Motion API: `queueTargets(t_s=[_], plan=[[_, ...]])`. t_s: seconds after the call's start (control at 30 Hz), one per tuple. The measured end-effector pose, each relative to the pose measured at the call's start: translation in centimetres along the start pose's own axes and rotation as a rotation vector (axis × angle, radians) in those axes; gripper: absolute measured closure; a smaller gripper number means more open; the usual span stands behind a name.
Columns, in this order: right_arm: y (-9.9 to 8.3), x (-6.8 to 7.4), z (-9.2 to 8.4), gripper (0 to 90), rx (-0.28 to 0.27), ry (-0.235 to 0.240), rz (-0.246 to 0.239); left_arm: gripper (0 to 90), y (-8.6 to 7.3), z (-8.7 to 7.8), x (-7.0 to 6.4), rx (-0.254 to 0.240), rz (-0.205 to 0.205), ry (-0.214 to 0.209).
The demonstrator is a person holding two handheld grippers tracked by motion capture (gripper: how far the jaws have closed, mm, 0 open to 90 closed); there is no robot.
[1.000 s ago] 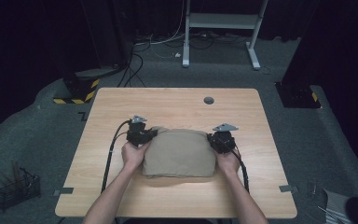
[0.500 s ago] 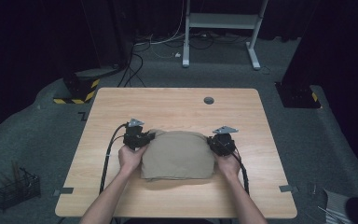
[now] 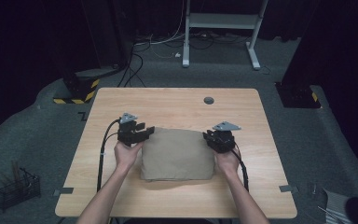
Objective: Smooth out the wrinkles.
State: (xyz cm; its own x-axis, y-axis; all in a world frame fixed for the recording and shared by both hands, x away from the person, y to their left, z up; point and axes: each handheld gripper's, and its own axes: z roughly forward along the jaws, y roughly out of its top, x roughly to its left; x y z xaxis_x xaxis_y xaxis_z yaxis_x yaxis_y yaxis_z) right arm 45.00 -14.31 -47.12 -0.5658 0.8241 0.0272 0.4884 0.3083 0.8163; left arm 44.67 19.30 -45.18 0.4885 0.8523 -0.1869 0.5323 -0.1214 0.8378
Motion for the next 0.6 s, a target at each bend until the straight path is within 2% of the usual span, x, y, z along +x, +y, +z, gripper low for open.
queueTargets(t_s=[0.07, 0.13, 0.2, 0.23, 0.33, 0.4, 0.47, 0.53, 0.6], plan=[[0.1, 0.4, 0.8, 74.2, 0.020, 0.032, -0.006, 46.3, 0.2, 0.7, -0.8, 0.028, 0.036, -0.032], [-0.1, 0.6, 1.9, 73.0, 0.062, 0.049, 0.000, 46.0, -0.1, 1.9, -1.3, 0.075, 0.059, -0.032], [-0.7, 0.1, 3.0, 72.4, 0.116, 0.039, 0.013, 46.5, -0.8, 3.4, -0.8, 0.140, 0.047, -0.005], [-0.9, -0.2, 3.3, 72.6, 0.132, 0.026, 0.022, 47.8, -1.2, 4.0, -0.3, 0.165, 0.027, 0.002], [-1.8, -1.6, 3.4, 73.4, 0.148, -0.002, 0.069, 48.4, -2.1, 4.6, 0.5, 0.171, 0.004, 0.021], [-2.1, -2.1, 2.8, 72.9, 0.141, -0.027, 0.064, 48.1, -1.9, 4.1, 0.6, 0.171, 0.007, 0.052], [-2.3, -2.4, 2.1, 71.4, 0.128, -0.035, 0.073, 47.1, -1.7, 3.3, 0.5, 0.152, 0.015, 0.063], [-2.2, -2.5, 1.1, 70.2, 0.087, -0.026, 0.086, 44.2, -1.4, 1.9, 0.2, 0.105, 0.015, 0.049], [-2.0, -1.9, 0.1, 68.1, 0.049, -0.008, 0.077, 42.2, -1.3, 0.4, -0.5, 0.065, 0.017, 0.017]])
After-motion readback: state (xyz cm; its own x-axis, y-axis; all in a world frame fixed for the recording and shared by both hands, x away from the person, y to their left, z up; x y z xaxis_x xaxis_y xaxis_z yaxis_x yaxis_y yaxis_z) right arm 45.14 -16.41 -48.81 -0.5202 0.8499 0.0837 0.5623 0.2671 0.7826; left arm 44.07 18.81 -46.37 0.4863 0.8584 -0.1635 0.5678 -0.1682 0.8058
